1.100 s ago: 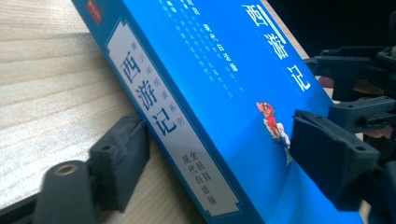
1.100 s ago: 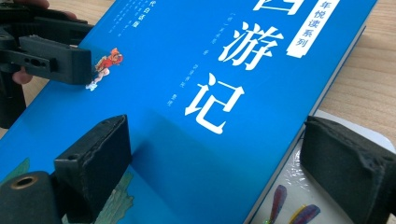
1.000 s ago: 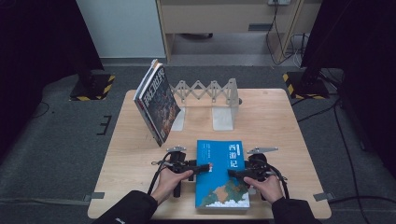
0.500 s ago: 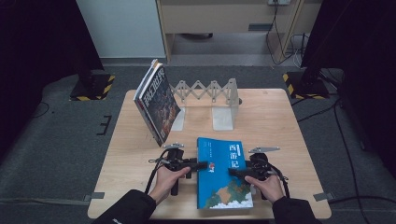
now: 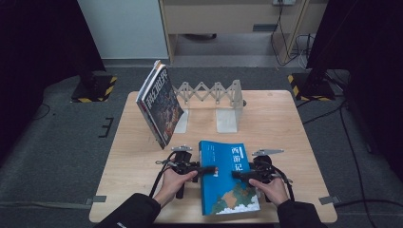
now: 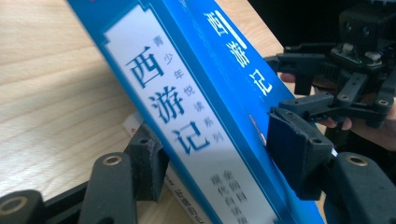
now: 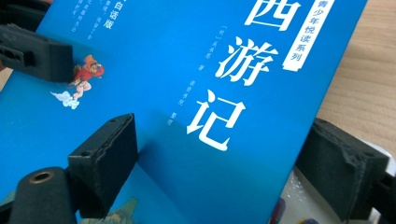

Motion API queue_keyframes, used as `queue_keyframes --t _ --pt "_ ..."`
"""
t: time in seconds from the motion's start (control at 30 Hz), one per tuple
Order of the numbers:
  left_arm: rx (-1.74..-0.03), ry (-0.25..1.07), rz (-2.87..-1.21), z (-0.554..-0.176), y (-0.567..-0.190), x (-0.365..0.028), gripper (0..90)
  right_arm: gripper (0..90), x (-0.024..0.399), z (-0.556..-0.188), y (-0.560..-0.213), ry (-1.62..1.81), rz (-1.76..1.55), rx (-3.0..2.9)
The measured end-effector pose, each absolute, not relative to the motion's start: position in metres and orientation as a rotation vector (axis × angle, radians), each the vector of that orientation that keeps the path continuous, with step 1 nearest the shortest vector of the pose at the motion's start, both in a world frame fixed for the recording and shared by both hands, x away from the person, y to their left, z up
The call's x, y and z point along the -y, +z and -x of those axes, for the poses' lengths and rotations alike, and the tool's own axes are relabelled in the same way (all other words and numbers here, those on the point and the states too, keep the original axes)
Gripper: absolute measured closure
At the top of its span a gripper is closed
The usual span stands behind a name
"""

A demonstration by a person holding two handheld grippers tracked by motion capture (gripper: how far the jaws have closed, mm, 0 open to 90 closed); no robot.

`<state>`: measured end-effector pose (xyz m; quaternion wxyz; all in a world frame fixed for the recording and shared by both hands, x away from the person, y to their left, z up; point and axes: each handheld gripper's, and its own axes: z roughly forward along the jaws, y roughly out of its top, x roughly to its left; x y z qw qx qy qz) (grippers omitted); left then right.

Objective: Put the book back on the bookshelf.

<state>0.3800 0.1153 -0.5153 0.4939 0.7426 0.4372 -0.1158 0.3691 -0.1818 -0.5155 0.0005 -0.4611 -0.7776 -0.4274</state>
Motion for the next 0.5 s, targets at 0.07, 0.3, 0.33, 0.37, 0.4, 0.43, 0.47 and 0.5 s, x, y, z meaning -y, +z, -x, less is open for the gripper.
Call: queue_keyframes --t 0.07,0.3,0.33,0.37,0.4,0.43,0.47,0.5 --pt "-1.064 -0.289 -1.799 -0.380 -0.516 -0.114 39.9 16.1 0.181 -0.370 -0.515 -1.346 1.437 2.447" --pt "-1.096 -0.311 -1.783 -0.385 -0.521 -0.110 41.3 19.1 0.182 -0.371 -0.515 -1.340 1.445 2.434" --pt "-1.102 -0.317 -1.779 -0.385 -0.521 -0.111 41.6 20.7 0.183 -0.372 -0.514 -1.331 1.460 2.418" --pt "-1.102 -0.319 -1.776 -0.385 -0.521 -0.111 41.9 23.3 0.185 -0.372 -0.514 -1.336 1.460 2.421" --pt "-1.101 -0.319 -1.774 -0.385 -0.521 -0.111 42.3 27.1 0.187 -0.371 -0.513 -1.347 1.468 2.421" --pt "-1.103 -0.321 -1.771 -0.385 -0.521 -0.111 42.7 30.0 0.190 -0.371 -0.512 -1.354 1.463 2.435" --pt "-1.105 -0.325 -1.768 -0.385 -0.521 -0.112 43.3 31.6 0.191 -0.370 -0.511 -1.357 1.469 2.438" --pt "-1.110 -0.334 -1.764 -0.385 -0.521 -0.112 43.6 31.6 0.192 -0.369 -0.511 -1.361 1.468 2.443"
